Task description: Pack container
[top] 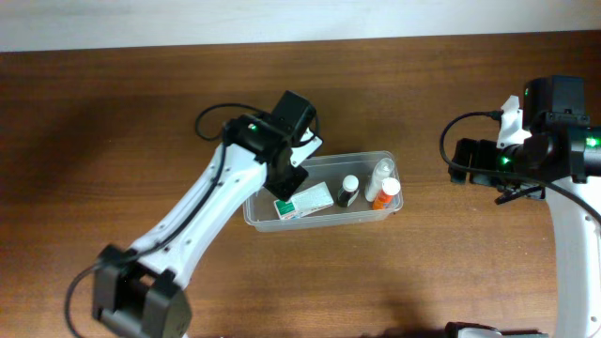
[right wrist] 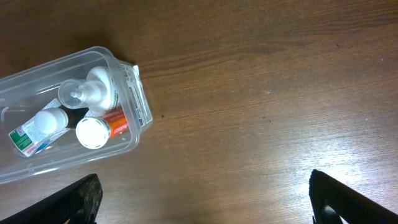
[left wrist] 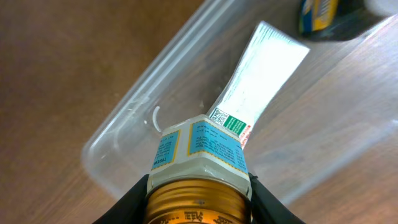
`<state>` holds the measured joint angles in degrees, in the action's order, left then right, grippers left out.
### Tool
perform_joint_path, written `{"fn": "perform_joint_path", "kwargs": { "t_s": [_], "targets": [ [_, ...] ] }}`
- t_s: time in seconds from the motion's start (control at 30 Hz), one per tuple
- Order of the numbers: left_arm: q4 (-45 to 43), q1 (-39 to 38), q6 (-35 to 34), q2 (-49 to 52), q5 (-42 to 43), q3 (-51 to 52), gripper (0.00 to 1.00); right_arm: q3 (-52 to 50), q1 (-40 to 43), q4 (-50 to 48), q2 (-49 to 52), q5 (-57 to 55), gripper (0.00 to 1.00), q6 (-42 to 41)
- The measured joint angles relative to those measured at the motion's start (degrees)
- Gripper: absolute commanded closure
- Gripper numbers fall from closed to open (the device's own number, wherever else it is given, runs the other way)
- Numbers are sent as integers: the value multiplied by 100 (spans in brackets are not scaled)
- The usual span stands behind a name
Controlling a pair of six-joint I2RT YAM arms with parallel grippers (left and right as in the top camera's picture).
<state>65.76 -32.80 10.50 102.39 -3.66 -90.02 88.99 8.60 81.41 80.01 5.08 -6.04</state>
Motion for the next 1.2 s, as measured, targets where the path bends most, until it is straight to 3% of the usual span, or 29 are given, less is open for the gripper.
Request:
{"fn": "perform_joint_path", "kwargs": {
  "t_s": [0.07, 0.23, 0.33, 0.4, 0.6, 0.7, 0.8, 0.97, 1.2],
  "targets": [
    [-136, 20, 4, 337, 0, 31, 75, 0, 0, 0, 0, 0, 2, 4],
    [-216, 24, 4, 750, 0, 37, 53, 0, 0, 0, 0, 0, 2, 0],
    [-254, 24, 46, 807, -4, 42, 50, 0, 0, 0, 0, 0, 1, 0],
    [-284, 24, 44, 807, -24, 39, 42, 0, 0, 0, 0, 0, 2, 0],
    [-275, 157, -155, 750, -131, -125, 40, 0, 0, 0, 0, 0, 2, 2],
    [-323, 415, -452, 286, -149, -249, 32, 0, 0, 2, 0, 0, 1, 2],
    [-546, 828, -892, -459, -258, -304, 1, 0, -37, -31, 0, 48, 2, 155],
    [-684, 1818, -1451, -1329, -387, -463, 1, 0, -466, -479, 0, -28, 2, 326],
    [-682, 2859, -2157, -1169, -413, -466, 1, 0, -754, -1123, 463, -116, 2, 350]
  ]
}}
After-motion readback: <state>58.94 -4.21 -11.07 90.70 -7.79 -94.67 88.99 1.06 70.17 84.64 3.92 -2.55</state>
